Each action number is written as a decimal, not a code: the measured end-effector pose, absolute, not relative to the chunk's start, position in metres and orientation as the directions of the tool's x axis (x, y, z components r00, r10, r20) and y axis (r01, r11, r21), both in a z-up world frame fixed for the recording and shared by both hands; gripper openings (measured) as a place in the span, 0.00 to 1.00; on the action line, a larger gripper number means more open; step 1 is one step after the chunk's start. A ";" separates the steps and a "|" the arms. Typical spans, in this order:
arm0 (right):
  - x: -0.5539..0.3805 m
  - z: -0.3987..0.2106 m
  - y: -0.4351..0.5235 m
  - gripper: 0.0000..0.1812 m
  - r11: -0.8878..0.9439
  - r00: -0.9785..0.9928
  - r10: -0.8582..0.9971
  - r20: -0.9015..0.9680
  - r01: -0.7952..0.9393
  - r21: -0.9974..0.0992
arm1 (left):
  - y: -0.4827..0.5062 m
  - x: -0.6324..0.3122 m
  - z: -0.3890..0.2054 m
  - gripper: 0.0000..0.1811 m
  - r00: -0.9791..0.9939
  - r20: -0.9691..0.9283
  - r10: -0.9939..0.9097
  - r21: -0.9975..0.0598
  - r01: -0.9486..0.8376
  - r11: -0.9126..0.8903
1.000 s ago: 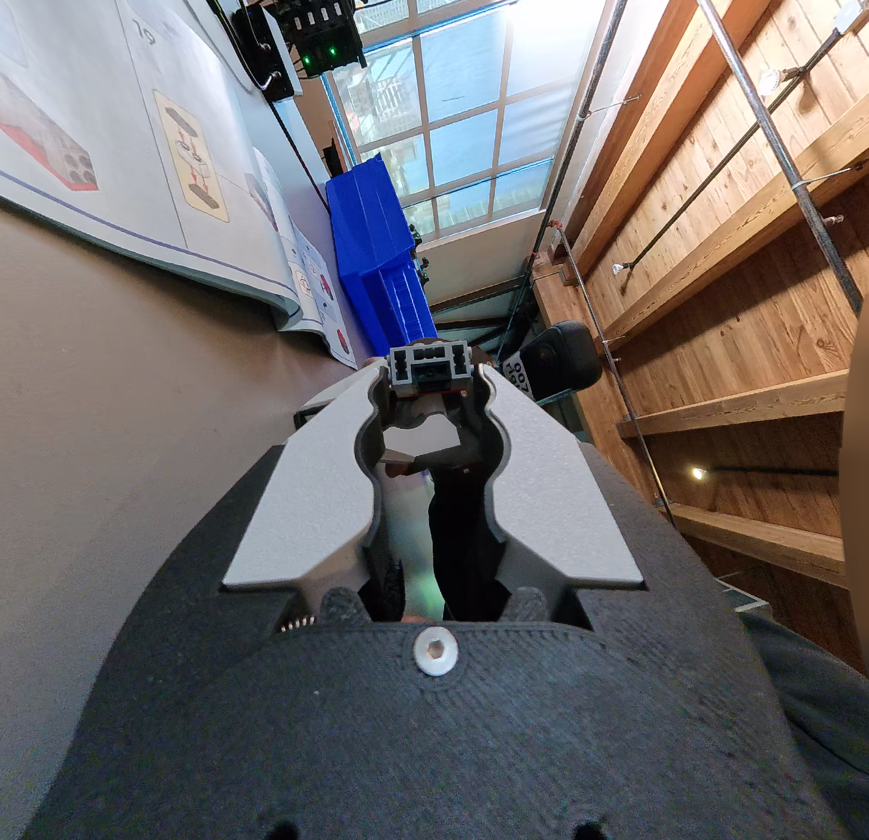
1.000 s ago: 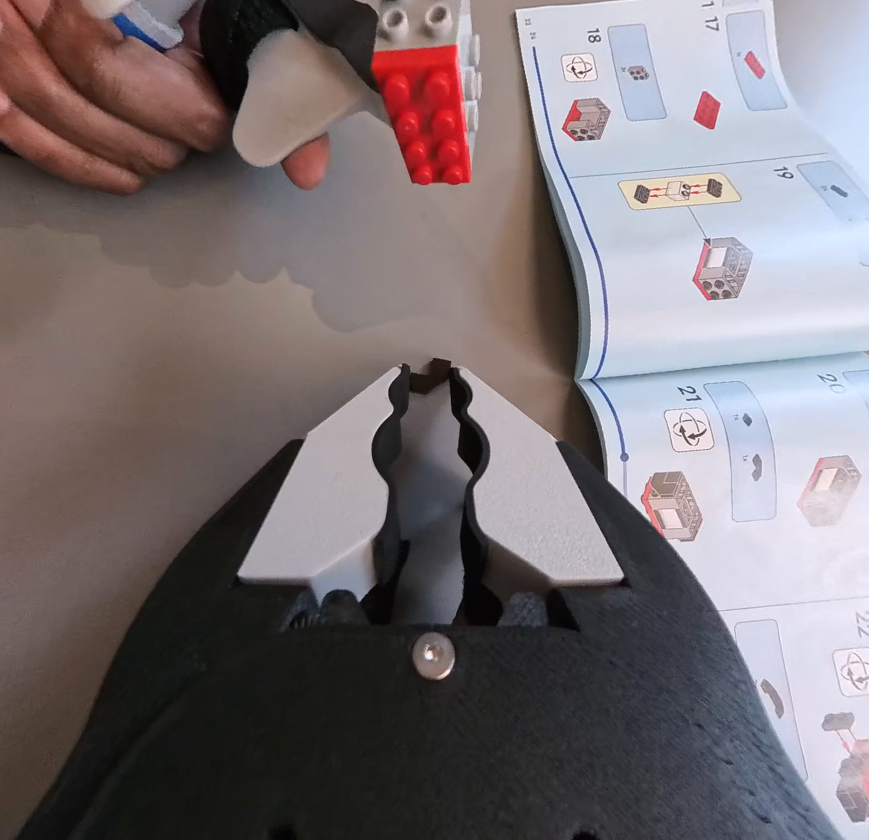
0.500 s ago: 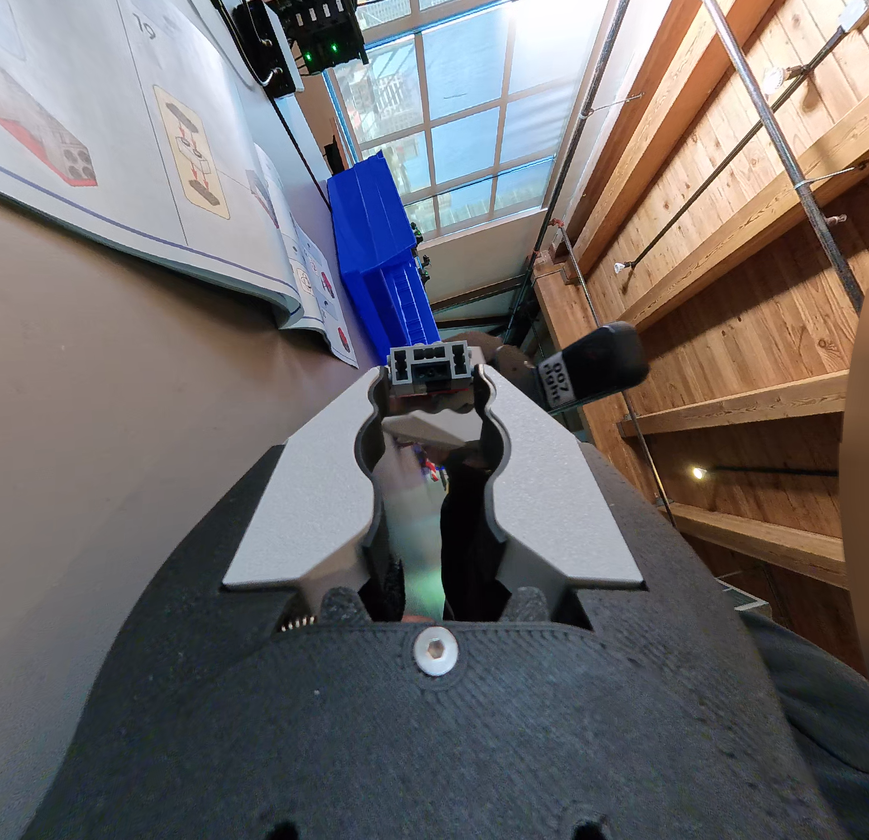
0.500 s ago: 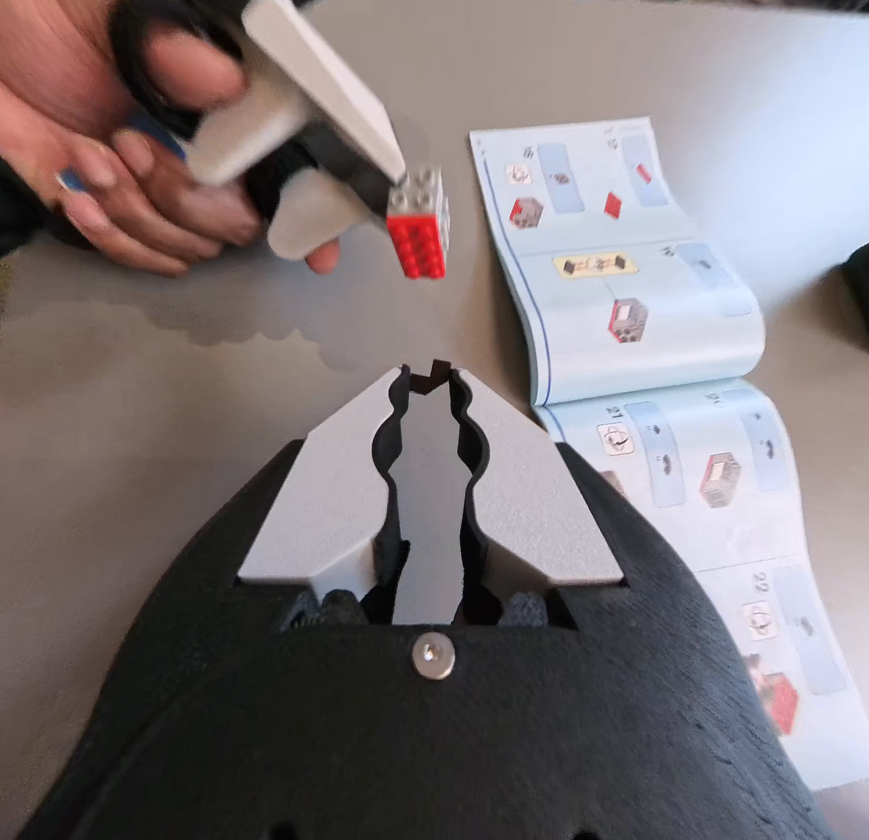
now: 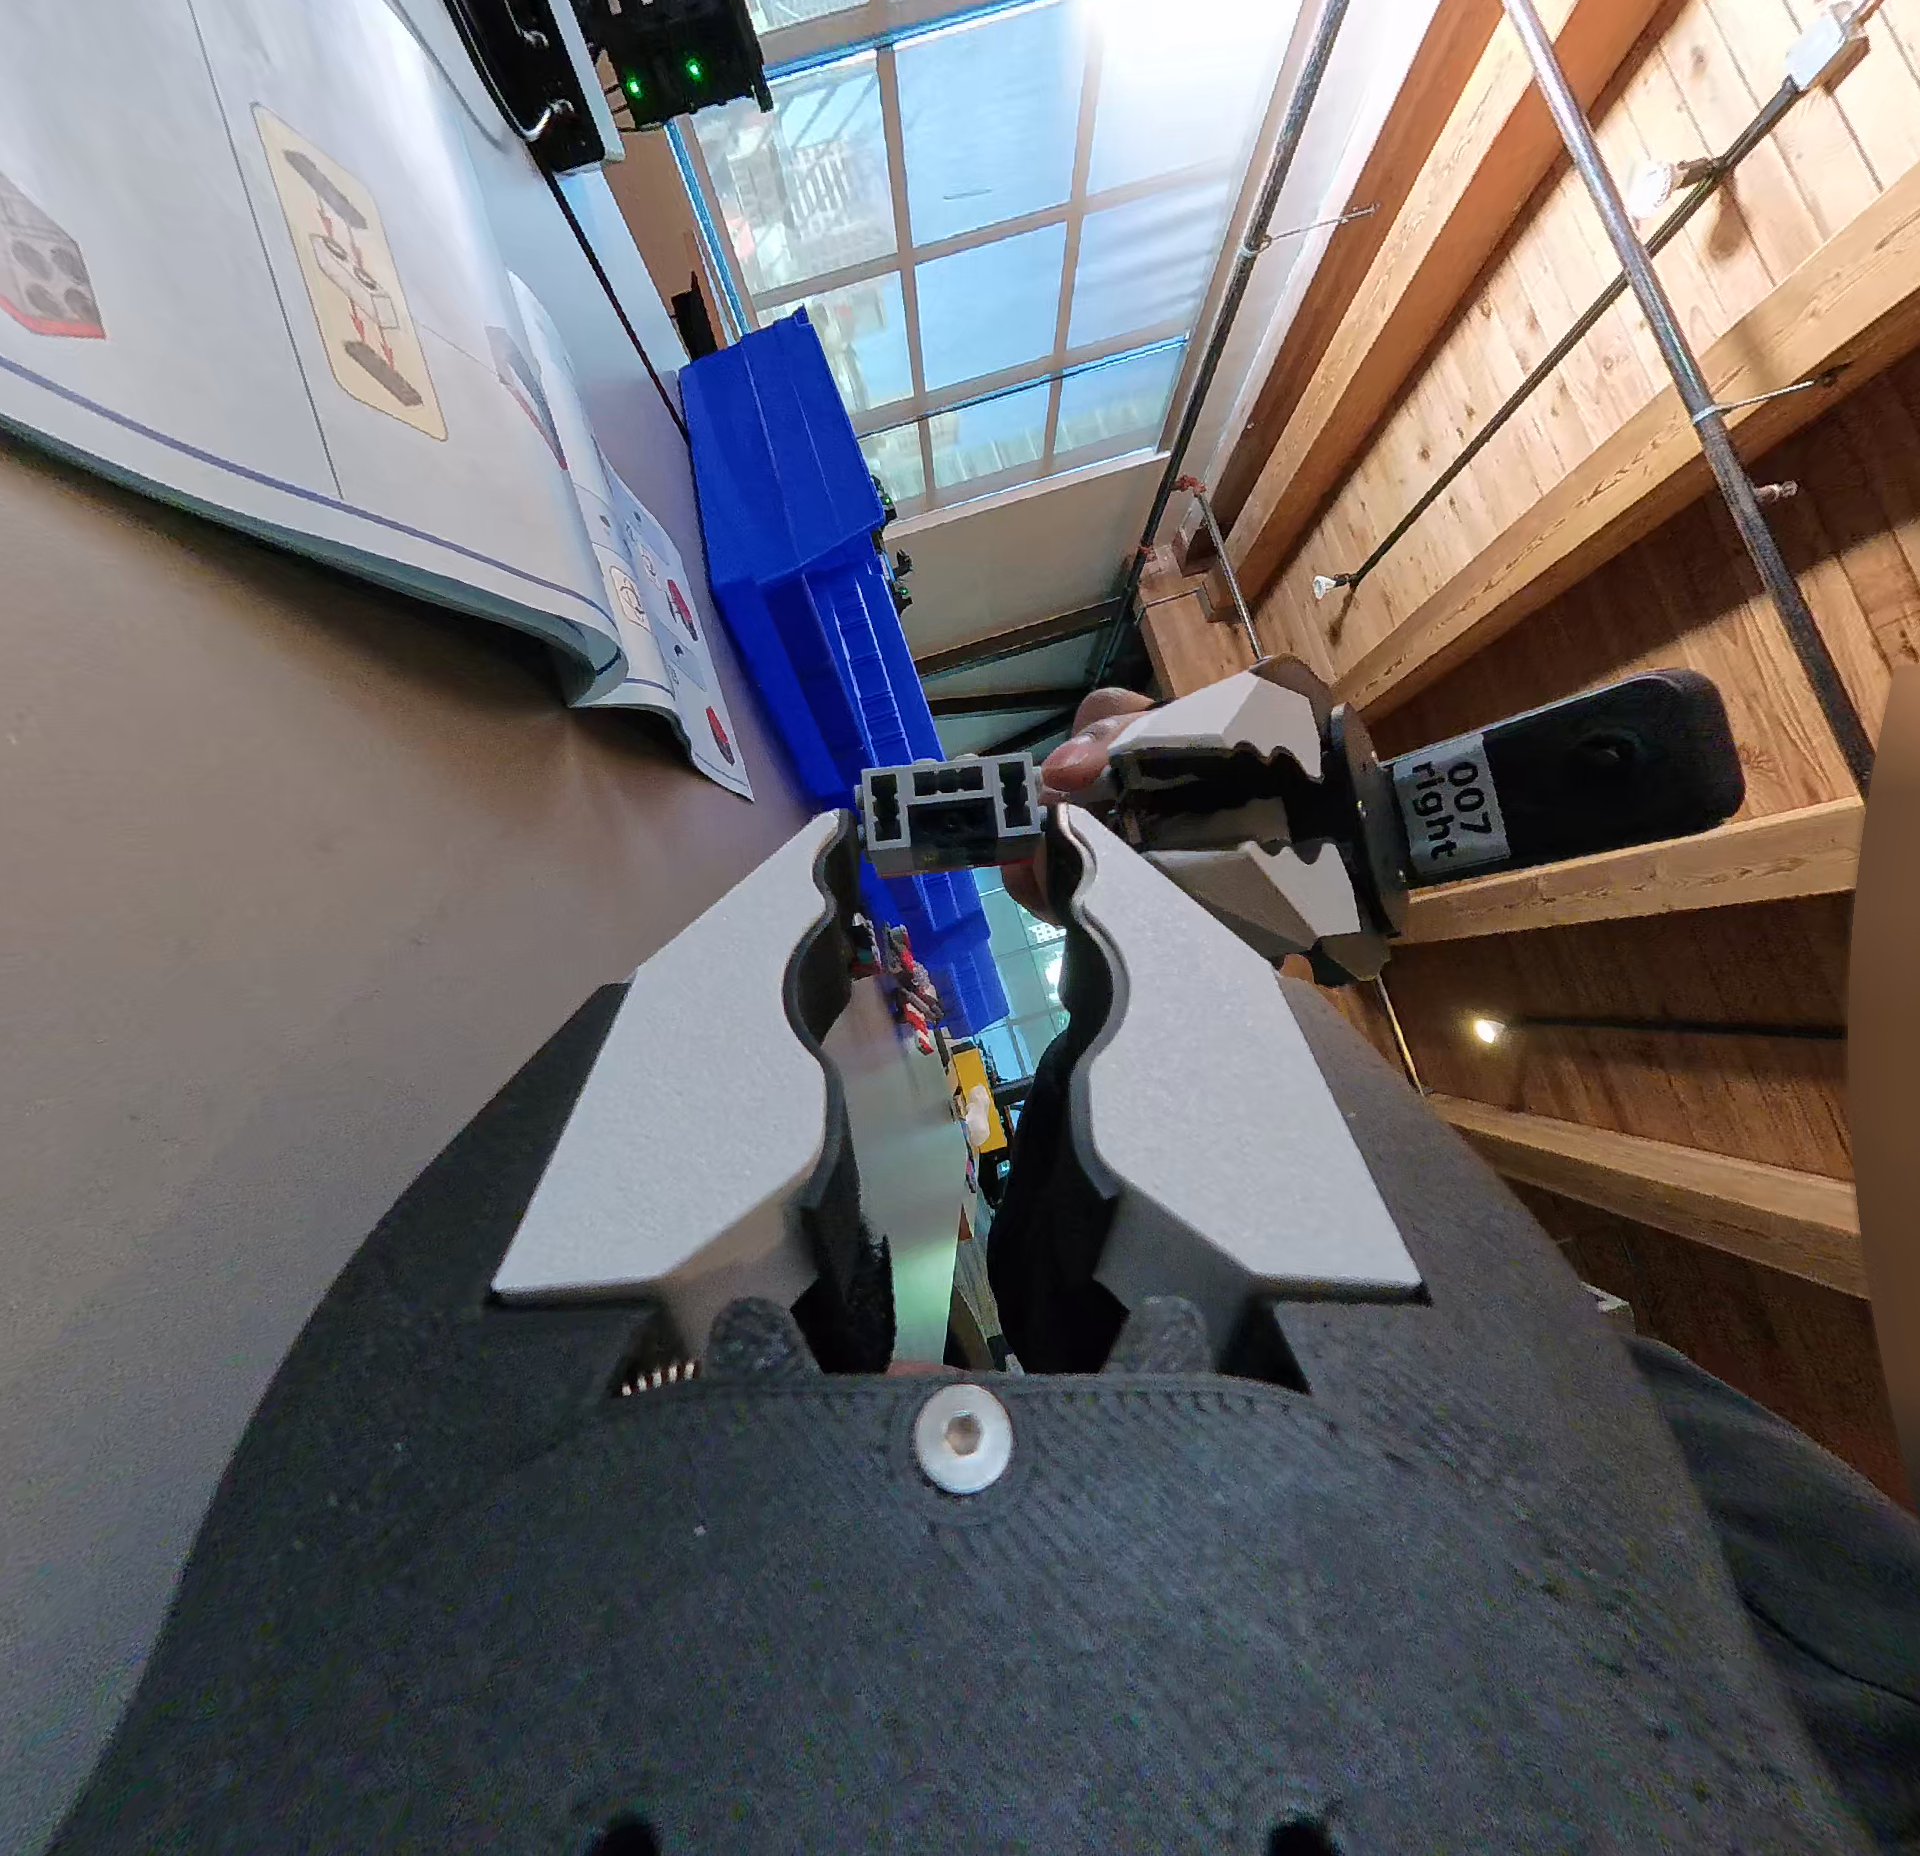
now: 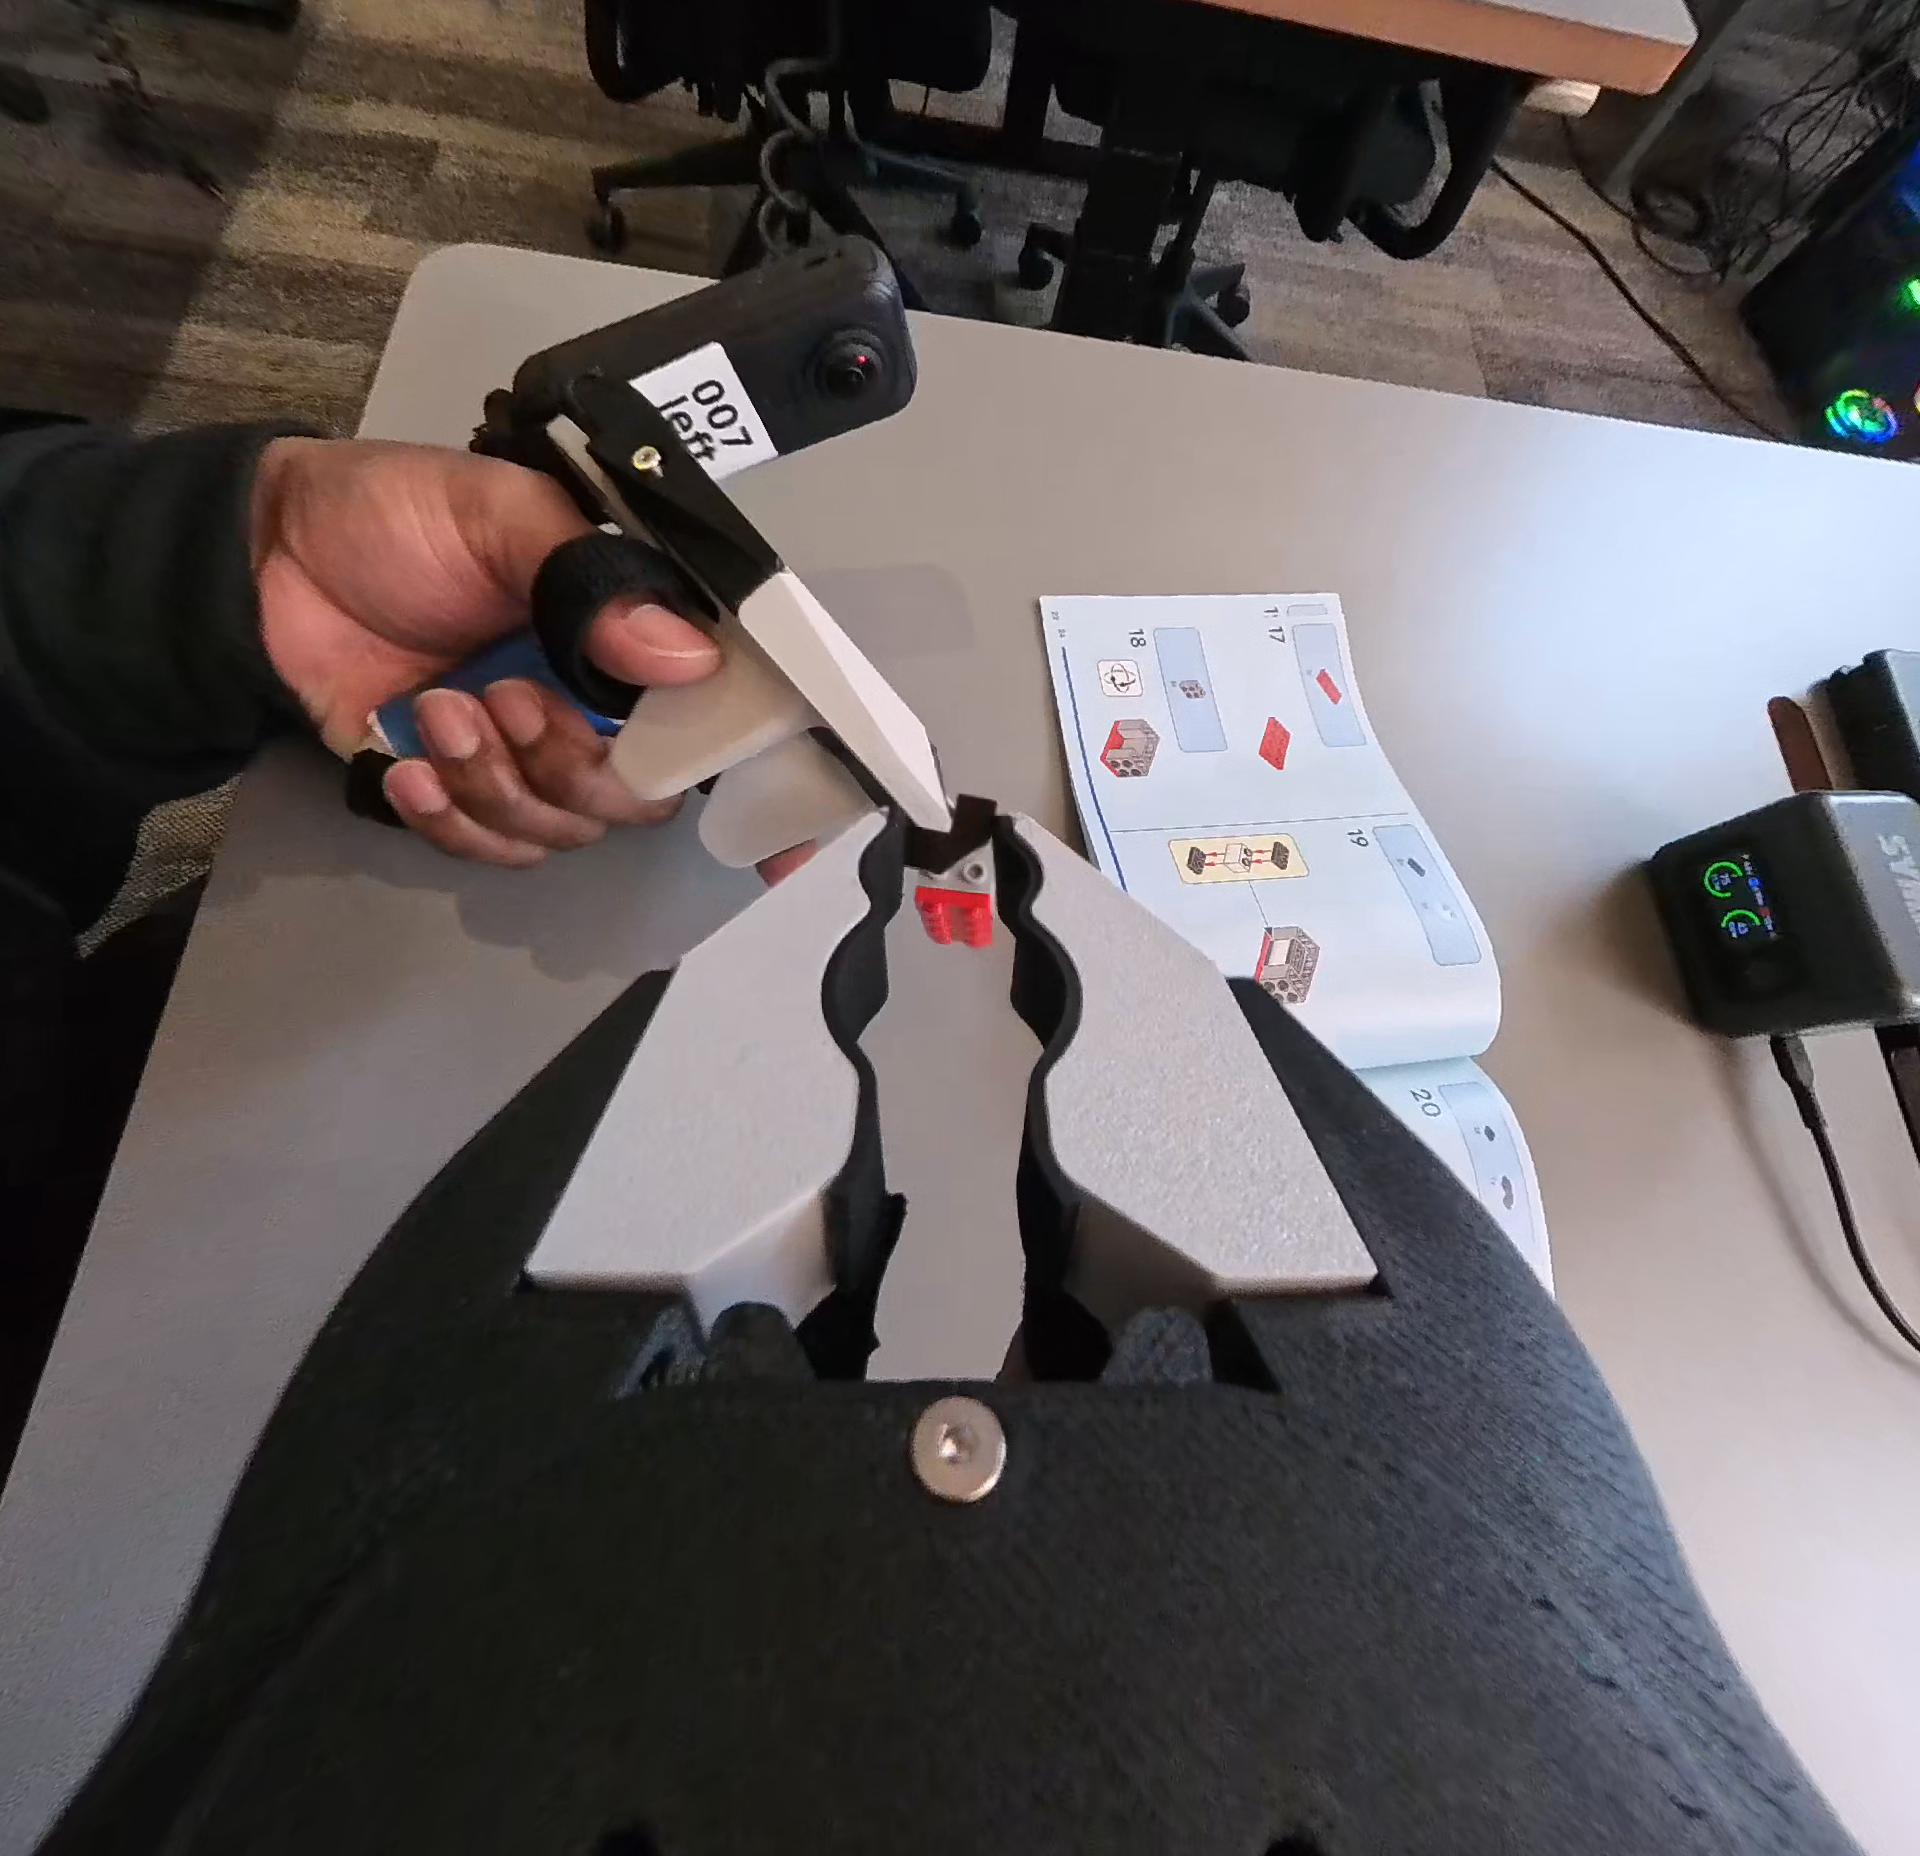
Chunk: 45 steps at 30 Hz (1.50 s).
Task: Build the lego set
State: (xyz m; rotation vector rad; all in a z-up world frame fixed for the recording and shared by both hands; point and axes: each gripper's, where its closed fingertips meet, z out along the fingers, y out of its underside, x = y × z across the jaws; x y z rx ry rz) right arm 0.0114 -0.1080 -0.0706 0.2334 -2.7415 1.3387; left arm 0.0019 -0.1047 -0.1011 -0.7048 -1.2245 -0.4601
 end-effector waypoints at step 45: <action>0.000 -0.064 -0.037 0.28 0.155 -0.743 0.218 -0.633 0.667 -0.729 | -0.063 0.008 -0.087 0.19 0.317 0.944 -0.087 -0.189 0.741 0.645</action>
